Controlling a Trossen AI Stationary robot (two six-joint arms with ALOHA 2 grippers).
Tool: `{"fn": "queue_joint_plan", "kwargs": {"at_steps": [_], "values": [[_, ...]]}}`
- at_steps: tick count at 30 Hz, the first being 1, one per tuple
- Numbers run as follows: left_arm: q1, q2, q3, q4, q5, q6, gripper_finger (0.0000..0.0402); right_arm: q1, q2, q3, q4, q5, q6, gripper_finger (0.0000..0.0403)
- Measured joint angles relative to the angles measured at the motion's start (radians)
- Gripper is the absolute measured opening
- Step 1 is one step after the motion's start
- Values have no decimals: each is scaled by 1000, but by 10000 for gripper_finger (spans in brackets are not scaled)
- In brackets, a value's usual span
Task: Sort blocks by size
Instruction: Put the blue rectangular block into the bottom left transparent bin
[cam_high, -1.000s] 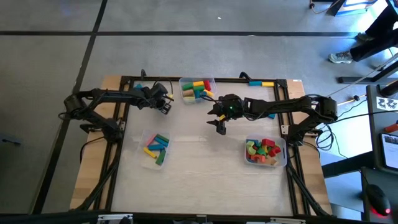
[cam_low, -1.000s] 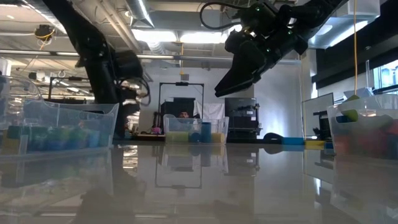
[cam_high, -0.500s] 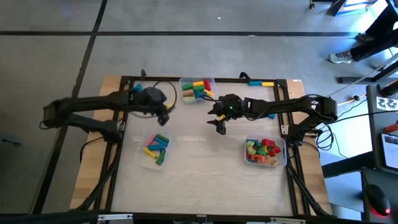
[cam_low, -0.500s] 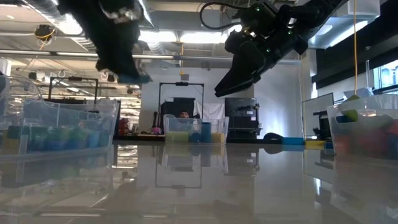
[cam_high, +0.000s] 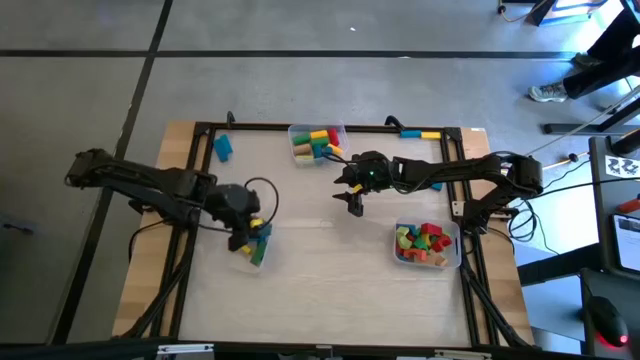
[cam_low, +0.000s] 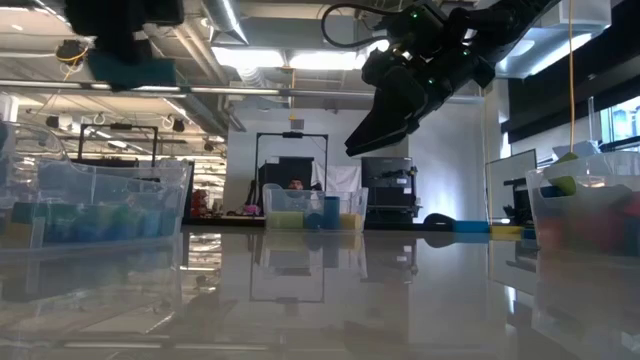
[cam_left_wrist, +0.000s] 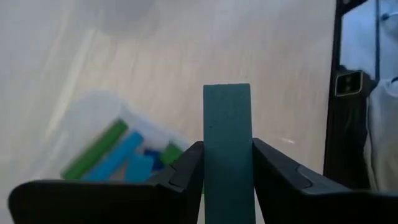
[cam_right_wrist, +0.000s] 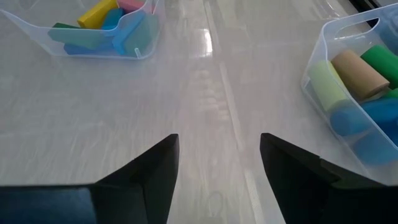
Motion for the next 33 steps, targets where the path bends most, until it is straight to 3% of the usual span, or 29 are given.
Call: {"fn": "queue_joint_plan", "kwargs": {"at_steps": [11,23,29,33], "values": [[-39,0,-82,-99,-30,-178,124,1,0,0,-1,0,0,225],[42,-22,-104,-112,-26,-114,194,0,0,0,-4,-34,24,225],[124,-100,-104,-111,-168,-64,198,0,0,0,-2,-29,23,225],[205,-136,-104,-111,-369,-66,198,0,0,0,-1,-29,23,225]]}}
